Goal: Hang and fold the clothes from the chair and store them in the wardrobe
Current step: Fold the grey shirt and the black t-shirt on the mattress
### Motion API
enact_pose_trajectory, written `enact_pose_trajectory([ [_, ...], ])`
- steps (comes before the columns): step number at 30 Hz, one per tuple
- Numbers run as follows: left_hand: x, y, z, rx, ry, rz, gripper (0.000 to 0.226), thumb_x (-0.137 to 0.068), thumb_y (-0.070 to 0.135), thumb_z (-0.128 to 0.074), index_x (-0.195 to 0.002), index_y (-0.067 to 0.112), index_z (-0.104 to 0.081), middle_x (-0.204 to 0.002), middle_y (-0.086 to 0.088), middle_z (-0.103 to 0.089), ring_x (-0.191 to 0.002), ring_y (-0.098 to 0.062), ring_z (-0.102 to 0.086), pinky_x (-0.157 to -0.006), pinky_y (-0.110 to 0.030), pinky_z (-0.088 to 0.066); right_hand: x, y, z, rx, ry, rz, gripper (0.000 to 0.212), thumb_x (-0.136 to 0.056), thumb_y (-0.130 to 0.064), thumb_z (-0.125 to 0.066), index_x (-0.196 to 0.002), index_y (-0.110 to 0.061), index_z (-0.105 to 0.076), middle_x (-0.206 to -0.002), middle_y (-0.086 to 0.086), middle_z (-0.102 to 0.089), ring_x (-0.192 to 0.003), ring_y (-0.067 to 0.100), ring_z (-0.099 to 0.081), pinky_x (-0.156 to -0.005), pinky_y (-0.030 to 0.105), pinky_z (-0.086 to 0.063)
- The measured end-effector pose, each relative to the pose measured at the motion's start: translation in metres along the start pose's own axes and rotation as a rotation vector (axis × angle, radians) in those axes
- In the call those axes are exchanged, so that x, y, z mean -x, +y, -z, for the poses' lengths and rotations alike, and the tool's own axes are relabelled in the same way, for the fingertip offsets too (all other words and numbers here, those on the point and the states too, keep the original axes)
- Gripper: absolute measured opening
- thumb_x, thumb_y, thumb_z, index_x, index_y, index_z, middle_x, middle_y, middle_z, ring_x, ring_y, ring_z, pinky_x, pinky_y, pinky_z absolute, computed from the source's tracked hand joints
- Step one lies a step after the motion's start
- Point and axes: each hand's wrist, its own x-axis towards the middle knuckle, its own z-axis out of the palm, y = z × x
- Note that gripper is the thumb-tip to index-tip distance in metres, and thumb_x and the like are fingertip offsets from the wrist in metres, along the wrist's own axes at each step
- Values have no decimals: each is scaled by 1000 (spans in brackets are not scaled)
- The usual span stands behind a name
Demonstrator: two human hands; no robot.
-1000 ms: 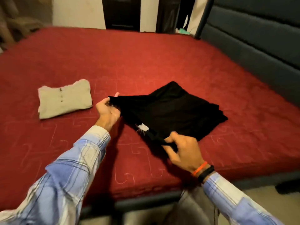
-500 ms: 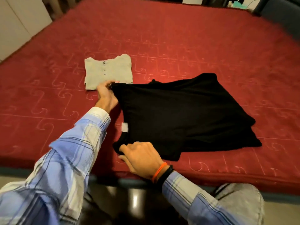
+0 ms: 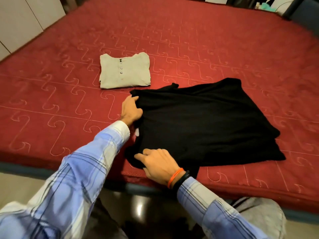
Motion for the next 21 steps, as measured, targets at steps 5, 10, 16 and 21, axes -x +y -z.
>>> enact_pose_trajectory([
  [5, -9, -1, 17, -161, -4, -48, 72, -83, -6, -58, -150, 3, -33, -160, -18, -19, -147, -31, -21, -117, -24, -13, -12, -15, -12, -90, 14, 2, 53, -97, -27, -48, -149, -18, -36, -115, 13, -57, -94, 42, -59, -73, 45, -44],
  [10, 33, 4, 5, -400, -80, 76, 63, -88, 13, -66, -145, 15, -38, -160, -22, 11, -141, -46, -21, -115, -44, -25, 5, -17, -15, -62, 91, -65, 63, -92, -45, -48, -144, -10, -39, -121, 12, -52, -104, 33, -53, -80, 46, -46],
  [16, 87, -7, -15, -430, -118, -446, 53, -71, -6, -65, -122, 7, -64, -149, -13, -42, -130, -36, -44, -108, -37, -37, 59, -7, -21, 91, 311, -181, 57, -70, -43, -68, -115, -10, -57, -114, 12, -55, -95, 31, -54, -75, 42, -46],
  [21, 119, -14, -25, -351, -142, -394, 44, -82, -8, -57, -123, 5, -65, -143, -10, -52, -130, -30, -49, -111, -30, -33, 90, 1, -33, 145, 459, -327, 47, -72, -42, -66, -107, -12, -57, -113, 11, -53, -96, 30, -50, -77, 42, -42],
])
